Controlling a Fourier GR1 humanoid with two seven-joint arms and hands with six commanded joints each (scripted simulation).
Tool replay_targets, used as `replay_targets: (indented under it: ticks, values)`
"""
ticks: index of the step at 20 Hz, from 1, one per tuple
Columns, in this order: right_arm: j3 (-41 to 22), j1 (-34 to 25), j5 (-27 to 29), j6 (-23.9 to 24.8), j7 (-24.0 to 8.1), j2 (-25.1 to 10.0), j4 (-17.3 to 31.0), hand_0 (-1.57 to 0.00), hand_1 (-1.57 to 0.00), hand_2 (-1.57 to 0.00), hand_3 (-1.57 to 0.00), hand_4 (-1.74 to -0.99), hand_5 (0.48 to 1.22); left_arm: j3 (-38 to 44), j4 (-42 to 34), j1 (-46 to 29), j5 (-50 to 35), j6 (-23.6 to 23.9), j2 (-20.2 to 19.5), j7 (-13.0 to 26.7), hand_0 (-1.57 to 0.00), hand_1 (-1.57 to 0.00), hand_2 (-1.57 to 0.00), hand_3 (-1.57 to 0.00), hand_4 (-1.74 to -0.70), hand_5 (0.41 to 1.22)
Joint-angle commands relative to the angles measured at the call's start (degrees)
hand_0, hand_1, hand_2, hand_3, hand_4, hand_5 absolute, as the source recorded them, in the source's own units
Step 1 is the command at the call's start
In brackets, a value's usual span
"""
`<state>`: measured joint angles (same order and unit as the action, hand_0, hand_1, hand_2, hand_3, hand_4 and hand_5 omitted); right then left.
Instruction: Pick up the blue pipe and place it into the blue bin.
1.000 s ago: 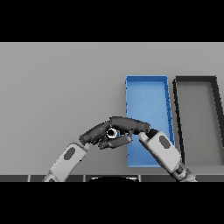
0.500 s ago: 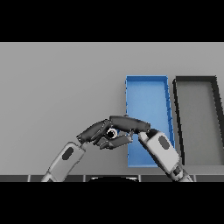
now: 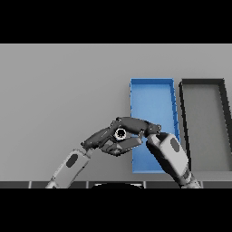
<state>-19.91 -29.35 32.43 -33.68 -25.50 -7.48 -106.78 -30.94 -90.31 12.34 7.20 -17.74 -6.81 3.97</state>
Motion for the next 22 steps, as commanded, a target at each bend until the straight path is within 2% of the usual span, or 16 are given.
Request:
replay_targets:
  ticks: [1, 3, 4, 7, 11, 14, 17, 18, 21, 22]
  values:
    - [0.88, -1.07, 3.03, 1.54, -2.3, -1.14, -0.68, -1.57, -1.57, -1.57, -1.57, -1.613, 1.221, 0.49, -0.26, 0.17, -0.49, -0.36, -0.54, 0.21, 0.0, 0.0, 0.0, 0.0, -0.91, 0.524]
    - [3.15, -5.61, 9.86, 6.0, -6.76, -2.01, -0.48, -1.57, -1.57, -1.57, -1.57, -1.659, 1.221, 0.05, -0.25, 0.72, -0.2, 0.18, 0.56, 1.8, 0.0, 0.0, 0.0, 0.0, -0.92, 0.507]
    - [4.93, -8.3, 13.74, 8.82, -8.29, -3.04, -0.94, -1.57, -1.57, -1.57, -1.57, -1.675, 1.194, 0.35, -0.61, 0.77, -0.72, -0.21, 0.19, 1.99, 0.0, 0.0, 0.0, 0.0, -0.92, 0.504]
    - [9.67, -17.04, 21.89, 15.12, -8.17, -5.65, 0.31, -1.57, -1.57, -1.57, -1.57, -1.707, 1.141, 0.18, -0.64, 0.04, -0.69, -0.76, -0.63, 2.07, 0.0, 0.0, 0.0, 0.0, -0.92, 0.503]
    - [15.88, -26.38, 20.83, 18.81, -3.92, -10.29, 7.18, -1.57, -1.57, -1.57, -1.57, -1.727, 1.113, -0.02, -1.64, -0.26, -0.56, -0.98, -1.19, -0.01, 0.0, 0.0, 0.0, 0.0, -0.91, 0.499]
    - [18.81, -30.75, 15.6, 21.41, -2.52, -13.18, 15.89, -1.57, -1.57, -1.57, -1.57, -1.734, 1.127, 0.18, -2.4, -0.45, -1.19, -1.36, -1.53, 0.5, 0.0, 0.0, 0.0, 0.0, -0.91, 0.491]
    - [20.68, -29.81, 10.77, 20.78, -2.18, -15.65, 23.31, -1.57, -1.57, -1.57, -1.57, -1.737, 1.135, 0.57, -2.08, -0.96, -1.57, -1.28, -1.52, 0.25, 0.0, 0.0, 0.0, 0.0, -0.91, 0.487]
    - [21.42, -28.1, 10.24, 21.02, -3.11, -16.26, 24.93, -1.57, -1.57, -1.57, -1.57, -1.738, 1.129, 0.53, -2.56, -1.48, -1.71, -1.35, -1.78, 0.42, 0.0, 0.0, 0.0, 0.0, -0.91, 0.487]
    - [22.05, -23.14, 6.87, 21.41, -3.68, -16.32, 28.59, -1.57, -1.57, -1.57, -1.57, -1.74, 1.117, 1.14, -1.57, -0.52, -1.42, -0.85, -1.57, 1.67, 0.0, 0.0, 0.0, 0.0, -0.9, 0.489]
    - [21.62, -20.94, 6.09, 21.43, -4.13, -15.92, 28.39, -1.57, -1.57, -1.57, -1.57, -1.74, 1.121, 0.99, -1.3, -0.67, -1.17, -0.94, -1.69, 1.15, 0.0, 0.0, 0.0, 0.0, -0.89, 0.487]
